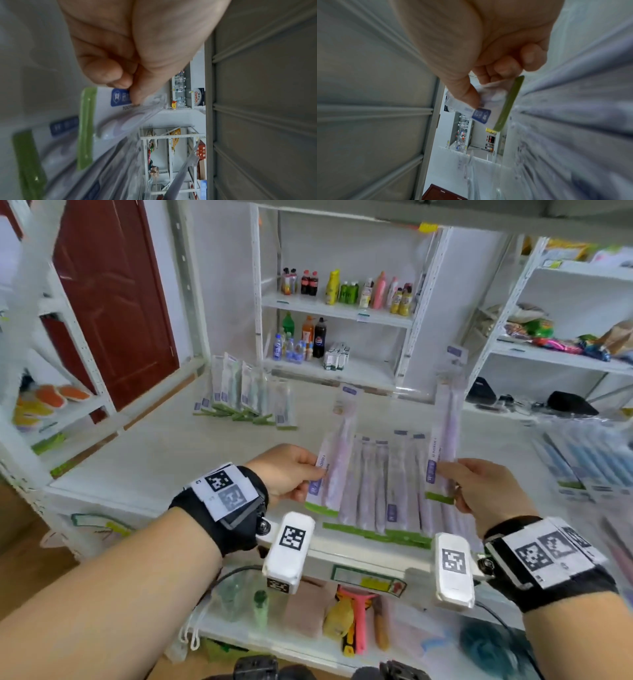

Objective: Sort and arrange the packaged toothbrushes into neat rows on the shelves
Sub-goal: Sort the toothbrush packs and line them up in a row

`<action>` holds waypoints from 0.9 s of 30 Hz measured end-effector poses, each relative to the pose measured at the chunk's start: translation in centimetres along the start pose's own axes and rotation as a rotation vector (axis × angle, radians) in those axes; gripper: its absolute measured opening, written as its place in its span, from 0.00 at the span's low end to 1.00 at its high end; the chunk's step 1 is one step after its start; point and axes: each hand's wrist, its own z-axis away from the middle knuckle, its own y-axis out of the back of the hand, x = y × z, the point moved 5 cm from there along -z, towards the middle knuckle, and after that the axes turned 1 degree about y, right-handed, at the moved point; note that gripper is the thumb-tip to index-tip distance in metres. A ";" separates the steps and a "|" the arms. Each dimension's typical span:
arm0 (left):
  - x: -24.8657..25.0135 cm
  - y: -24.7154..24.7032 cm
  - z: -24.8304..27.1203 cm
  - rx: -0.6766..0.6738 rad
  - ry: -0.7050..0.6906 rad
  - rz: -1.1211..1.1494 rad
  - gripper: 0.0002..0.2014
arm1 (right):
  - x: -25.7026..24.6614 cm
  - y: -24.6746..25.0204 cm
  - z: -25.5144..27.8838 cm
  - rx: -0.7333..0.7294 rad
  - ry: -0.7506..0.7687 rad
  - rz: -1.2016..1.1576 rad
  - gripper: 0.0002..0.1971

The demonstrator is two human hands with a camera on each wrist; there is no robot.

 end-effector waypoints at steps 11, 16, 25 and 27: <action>1.6 -7.4 -3.6 0.015 0.034 -0.178 0.11 | 5.7 3.9 -1.6 -0.027 -0.068 -0.209 0.12; 0.9 -8.3 -4.2 0.043 0.054 -0.164 0.23 | 6.4 3.5 -1.8 -0.084 -0.086 -0.243 0.12; 1.1 -8.5 -4.8 -0.014 0.038 -0.306 0.30 | 6.4 2.1 -2.2 -0.095 -0.112 -0.289 0.13; 1.3 -8.5 -4.8 -0.032 0.040 -0.329 0.29 | 6.2 1.9 -2.2 -0.098 -0.101 -0.287 0.11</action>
